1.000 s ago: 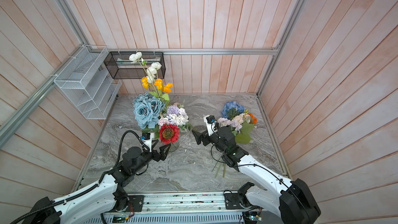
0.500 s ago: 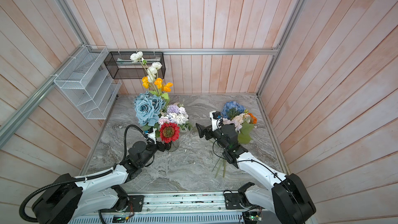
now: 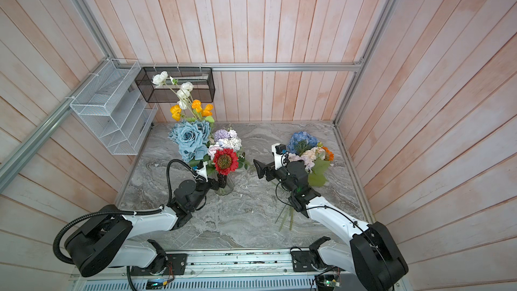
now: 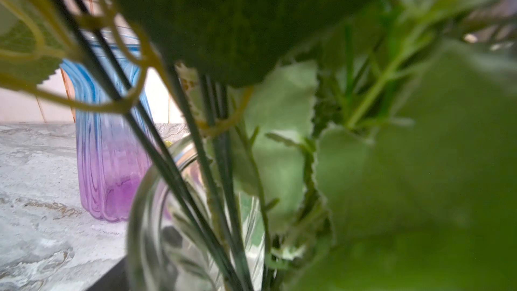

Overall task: Arrange the flowers into the vase
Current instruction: 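Carry the clear flower-filled vase toward the wire shelf corner with the left gripper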

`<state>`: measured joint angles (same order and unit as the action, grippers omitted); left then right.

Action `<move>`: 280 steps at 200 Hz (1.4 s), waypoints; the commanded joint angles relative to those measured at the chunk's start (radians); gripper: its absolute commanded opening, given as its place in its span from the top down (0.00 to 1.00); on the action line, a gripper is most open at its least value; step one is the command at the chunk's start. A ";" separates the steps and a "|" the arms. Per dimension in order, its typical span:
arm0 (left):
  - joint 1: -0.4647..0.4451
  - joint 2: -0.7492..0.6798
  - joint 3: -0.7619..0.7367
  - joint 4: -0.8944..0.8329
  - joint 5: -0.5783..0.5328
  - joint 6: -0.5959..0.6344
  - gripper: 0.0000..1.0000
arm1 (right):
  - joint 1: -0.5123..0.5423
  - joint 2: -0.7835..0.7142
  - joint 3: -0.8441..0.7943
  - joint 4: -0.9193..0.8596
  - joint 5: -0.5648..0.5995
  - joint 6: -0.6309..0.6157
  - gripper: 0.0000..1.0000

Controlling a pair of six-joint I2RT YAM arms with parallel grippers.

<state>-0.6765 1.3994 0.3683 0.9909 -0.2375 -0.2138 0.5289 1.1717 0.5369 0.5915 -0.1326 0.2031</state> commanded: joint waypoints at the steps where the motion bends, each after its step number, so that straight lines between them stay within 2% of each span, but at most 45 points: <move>1: -0.024 0.019 0.020 0.066 -0.049 0.052 0.00 | -0.003 -0.001 -0.001 0.021 -0.010 0.005 0.02; 99: -0.051 0.190 0.030 0.258 -0.200 0.172 0.00 | -0.004 -0.004 0.012 0.012 -0.029 0.022 0.02; 184: -0.053 0.191 0.073 0.254 -0.204 0.199 0.03 | -0.004 -0.007 0.011 0.009 -0.035 0.027 0.02; 251: -0.052 0.208 0.088 0.256 -0.215 0.221 0.25 | -0.004 -0.018 0.005 0.003 -0.032 0.024 0.02; 280: -0.050 0.196 0.092 0.249 -0.233 0.241 0.39 | -0.004 -0.014 0.005 0.005 -0.036 0.025 0.02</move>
<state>-0.7277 1.6016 0.4320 1.1828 -0.4343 0.0055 0.5285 1.1706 0.5369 0.5907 -0.1558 0.2176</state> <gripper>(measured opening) 0.674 0.982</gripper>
